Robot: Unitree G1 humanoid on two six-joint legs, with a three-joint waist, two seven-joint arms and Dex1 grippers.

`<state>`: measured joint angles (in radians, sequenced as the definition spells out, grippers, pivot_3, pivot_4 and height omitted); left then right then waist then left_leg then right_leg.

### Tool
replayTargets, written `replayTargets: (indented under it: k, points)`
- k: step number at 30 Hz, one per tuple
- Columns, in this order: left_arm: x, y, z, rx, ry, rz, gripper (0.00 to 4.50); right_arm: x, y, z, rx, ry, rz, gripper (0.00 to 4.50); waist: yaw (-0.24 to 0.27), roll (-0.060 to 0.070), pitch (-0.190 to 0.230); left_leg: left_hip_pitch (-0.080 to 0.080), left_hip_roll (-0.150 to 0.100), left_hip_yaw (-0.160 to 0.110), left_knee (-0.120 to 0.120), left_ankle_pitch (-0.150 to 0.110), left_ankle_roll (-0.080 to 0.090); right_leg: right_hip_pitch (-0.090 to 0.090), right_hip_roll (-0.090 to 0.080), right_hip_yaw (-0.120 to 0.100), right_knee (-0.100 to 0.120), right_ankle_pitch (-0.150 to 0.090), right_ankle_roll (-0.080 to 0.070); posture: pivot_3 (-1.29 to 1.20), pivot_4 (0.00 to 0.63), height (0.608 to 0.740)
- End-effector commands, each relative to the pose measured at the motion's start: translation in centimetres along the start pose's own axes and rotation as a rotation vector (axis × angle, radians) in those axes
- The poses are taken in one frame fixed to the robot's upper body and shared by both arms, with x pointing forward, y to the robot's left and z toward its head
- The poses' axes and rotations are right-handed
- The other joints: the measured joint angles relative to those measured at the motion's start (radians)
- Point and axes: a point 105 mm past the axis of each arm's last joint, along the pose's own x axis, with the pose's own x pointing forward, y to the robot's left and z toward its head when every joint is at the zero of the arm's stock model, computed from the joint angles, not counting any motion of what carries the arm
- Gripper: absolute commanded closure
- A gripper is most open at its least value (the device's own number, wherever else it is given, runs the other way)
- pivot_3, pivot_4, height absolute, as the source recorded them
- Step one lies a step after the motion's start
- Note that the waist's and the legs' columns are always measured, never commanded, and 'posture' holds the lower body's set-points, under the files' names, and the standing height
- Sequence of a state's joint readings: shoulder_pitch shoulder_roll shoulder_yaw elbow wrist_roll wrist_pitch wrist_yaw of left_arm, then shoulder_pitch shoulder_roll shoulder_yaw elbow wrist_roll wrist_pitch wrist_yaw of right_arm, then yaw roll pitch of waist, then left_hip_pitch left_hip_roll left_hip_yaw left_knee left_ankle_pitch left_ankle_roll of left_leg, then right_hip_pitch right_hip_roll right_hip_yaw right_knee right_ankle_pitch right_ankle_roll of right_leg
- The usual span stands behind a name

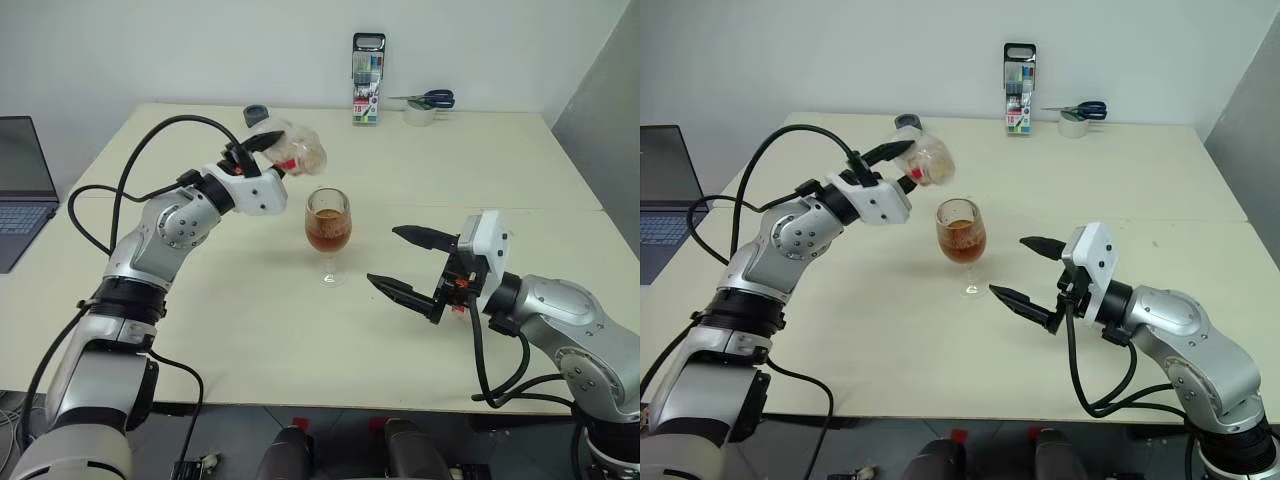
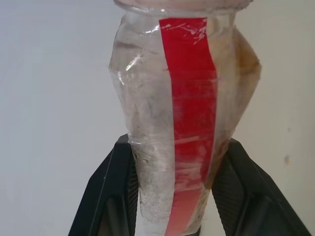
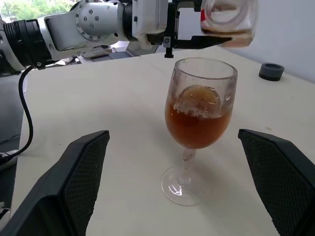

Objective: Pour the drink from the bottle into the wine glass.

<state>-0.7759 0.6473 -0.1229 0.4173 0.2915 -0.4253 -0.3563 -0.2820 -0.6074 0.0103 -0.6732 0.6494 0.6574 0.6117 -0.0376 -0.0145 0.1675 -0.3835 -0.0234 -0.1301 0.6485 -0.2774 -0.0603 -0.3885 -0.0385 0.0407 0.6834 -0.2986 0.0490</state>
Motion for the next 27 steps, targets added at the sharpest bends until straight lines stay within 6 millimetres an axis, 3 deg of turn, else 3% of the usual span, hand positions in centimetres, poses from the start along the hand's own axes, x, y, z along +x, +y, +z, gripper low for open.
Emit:
replayTargets:
  k: [1, 7, 15, 27]
  points:
    - [-1.0, 2.4, -1.4, -0.284, 0.094, 0.126, 2.81, 0.3, 1.2, 0.7, -0.021, -0.003, 0.076, 0.0, -0.003, 0.0, 0.0, 0.0, 0.0, 0.0, 0.0, 0.0, 0.0, 0.0, 0.0, 0.0, 0.0, 0.0, 0.0, 0.0, 0.15, 0.74]
    - [-4.3, 1.5, -4.4, -0.651, 0.277, 0.209, 2.81, 1.5, 2.4, -0.2, -0.014, 0.079, 0.158, 0.0, -0.02, 0.0, 0.0, 0.0, 0.0, -0.002, 0.0, 0.0, 0.0, 0.0, 0.0, 0.0, 0.001, 0.0, 0.0, 0.0, 0.15, 0.74]
    - [-9.0, -1.9, -5.3, -0.937, 0.408, 0.243, 2.81, 3.4, 2.8, -0.6, -0.061, 0.131, 0.214, 0.0, -0.017, -0.001, -0.001, 0.001, 0.001, -0.004, 0.0, 0.002, -0.003, 0.0, 0.0, 0.0, 0.0, 0.0, 0.0, 0.0, 0.15, 0.74]
    - [-12.4, -5.6, -6.8, -1.027, 0.505, 0.258, 2.81, 5.0, 1.9, -0.2, -0.1, 0.133, 0.194, 0.0, -0.002, -0.002, -0.001, 0.001, 0.001, -0.004, 0.0, 0.002, -0.003, 0.0, -0.001, 0.001, -0.001, 0.0, 0.0, 0.0, 0.15, 0.74]
